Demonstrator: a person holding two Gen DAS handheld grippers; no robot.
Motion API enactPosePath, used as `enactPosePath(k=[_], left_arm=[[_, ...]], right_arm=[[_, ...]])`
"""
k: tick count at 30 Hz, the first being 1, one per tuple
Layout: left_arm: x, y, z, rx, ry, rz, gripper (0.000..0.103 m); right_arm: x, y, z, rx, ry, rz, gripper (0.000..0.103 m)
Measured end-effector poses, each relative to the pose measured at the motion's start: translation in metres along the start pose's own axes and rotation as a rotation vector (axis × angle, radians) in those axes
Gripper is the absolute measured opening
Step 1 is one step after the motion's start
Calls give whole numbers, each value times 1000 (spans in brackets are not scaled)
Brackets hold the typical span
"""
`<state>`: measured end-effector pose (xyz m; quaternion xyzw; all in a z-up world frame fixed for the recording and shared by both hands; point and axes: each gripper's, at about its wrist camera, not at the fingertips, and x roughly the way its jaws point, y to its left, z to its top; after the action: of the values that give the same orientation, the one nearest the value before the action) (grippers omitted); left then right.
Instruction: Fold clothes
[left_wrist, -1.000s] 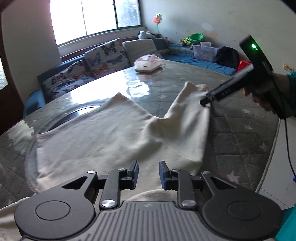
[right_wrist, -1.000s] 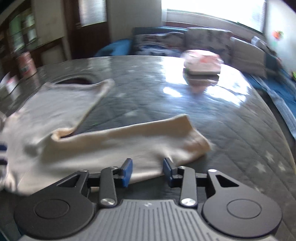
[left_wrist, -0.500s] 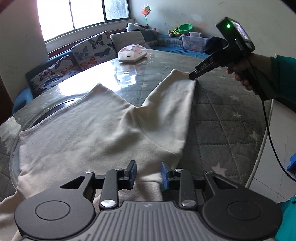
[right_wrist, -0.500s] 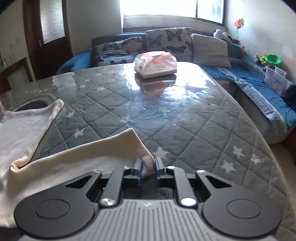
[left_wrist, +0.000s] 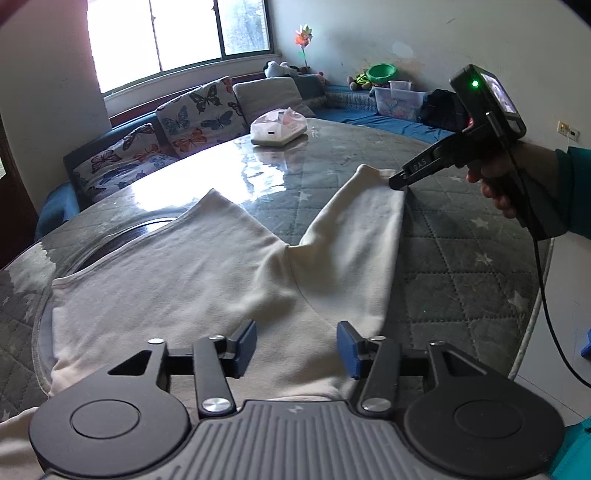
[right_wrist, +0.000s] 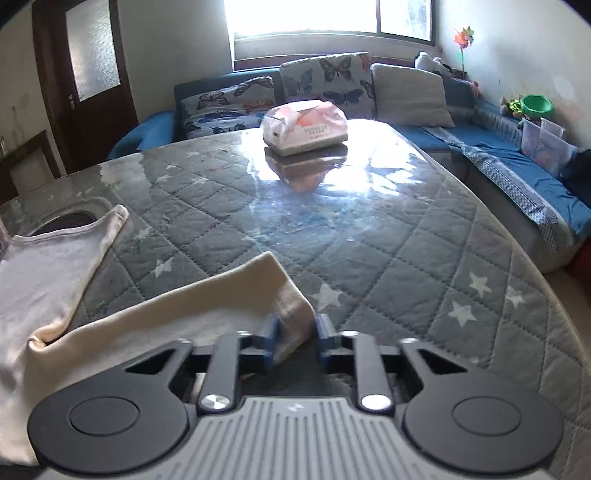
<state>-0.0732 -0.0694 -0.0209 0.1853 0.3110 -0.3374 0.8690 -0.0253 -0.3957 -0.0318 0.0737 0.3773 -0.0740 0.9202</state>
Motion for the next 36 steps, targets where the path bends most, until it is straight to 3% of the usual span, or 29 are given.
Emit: enactPosePath(k=[7,14,19,24,27,31,36], left_arm=[[3,3,3,-32,-4,7,59],[15,-14,10,-2,-16,-53,63],[27,-30,10,24,-26,-98,67],[36,-35,6,14,-24,-130,69],[13,-16,1,-30,-64,-102,69],[-18,8,-5,-90,-118,-63,78],[-60,59,-37,-173,-119,108,78]], right_arm=[[-19,-6,3,72,-37,34,8],[-48,-18,7,147,-49,87,8],[-63,-22,14,218,-54,172,8],[-96,-5,32,196,-90,264,8],[-118,15,47,153,-109,341,8],[-138,62,64,33,-123,439,8],[-129,134,73,-115,-74,573,8]])
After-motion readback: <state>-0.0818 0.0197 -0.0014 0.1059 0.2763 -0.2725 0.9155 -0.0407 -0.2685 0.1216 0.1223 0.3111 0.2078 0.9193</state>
